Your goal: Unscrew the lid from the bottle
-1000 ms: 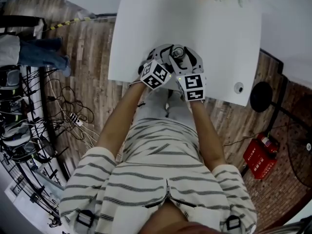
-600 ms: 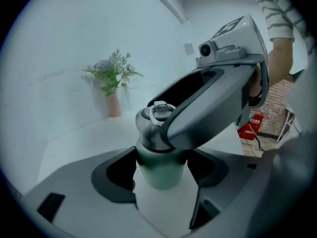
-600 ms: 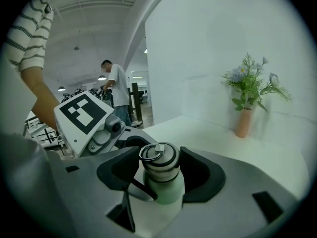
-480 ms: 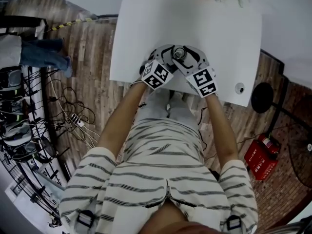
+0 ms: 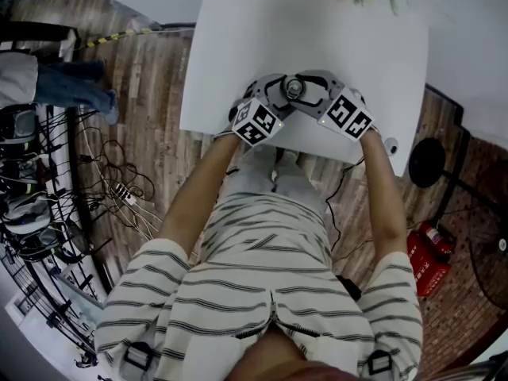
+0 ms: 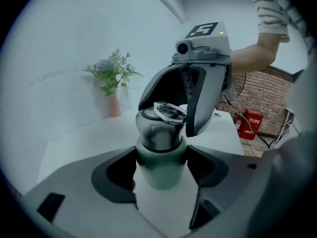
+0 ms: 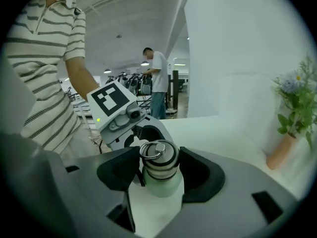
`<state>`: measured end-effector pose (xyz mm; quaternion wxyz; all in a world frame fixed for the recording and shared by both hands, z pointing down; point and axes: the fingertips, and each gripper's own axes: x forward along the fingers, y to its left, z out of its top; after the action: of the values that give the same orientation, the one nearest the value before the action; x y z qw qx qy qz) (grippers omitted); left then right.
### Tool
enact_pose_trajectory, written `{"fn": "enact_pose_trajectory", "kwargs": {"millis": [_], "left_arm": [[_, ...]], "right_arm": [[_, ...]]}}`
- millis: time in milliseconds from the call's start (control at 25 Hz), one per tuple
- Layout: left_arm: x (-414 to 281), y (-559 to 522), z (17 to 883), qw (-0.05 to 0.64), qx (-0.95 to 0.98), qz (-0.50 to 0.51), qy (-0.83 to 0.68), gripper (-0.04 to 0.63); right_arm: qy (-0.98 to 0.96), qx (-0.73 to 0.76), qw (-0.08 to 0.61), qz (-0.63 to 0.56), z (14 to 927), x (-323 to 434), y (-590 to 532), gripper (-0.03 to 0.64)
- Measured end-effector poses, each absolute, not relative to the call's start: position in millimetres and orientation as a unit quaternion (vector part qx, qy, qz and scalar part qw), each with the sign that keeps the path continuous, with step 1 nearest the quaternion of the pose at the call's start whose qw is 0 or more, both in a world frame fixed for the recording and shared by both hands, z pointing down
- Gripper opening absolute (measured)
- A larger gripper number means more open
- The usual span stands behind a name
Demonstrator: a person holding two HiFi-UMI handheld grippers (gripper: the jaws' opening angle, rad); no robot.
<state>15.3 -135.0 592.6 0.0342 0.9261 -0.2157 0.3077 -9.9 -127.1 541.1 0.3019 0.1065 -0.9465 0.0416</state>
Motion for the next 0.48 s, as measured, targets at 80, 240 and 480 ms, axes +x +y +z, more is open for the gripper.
{"fn": "enact_pose_trajectory", "kwargs": {"millis": [80,240,480], "left_arm": [[15.9,-134.8,592.2,0.034,0.926,0.309,-0.215,0.318],[16.3,-134.4,591.1,0.034,0.926,0.310,-0.214,0.318],[16.3,-134.9,590.6,0.033,0.926,0.309,-0.214,0.318]], "right_arm": [[-0.945,0.066,0.318,0.029,541.6,-9.2,-125.5,0.262],[-0.938,-0.003,0.346,0.001,541.1,-9.6,-122.6,0.262],[-0.908,-0.078,0.410,-0.039,547.1,-5.6,-120.0,0.261]]}}
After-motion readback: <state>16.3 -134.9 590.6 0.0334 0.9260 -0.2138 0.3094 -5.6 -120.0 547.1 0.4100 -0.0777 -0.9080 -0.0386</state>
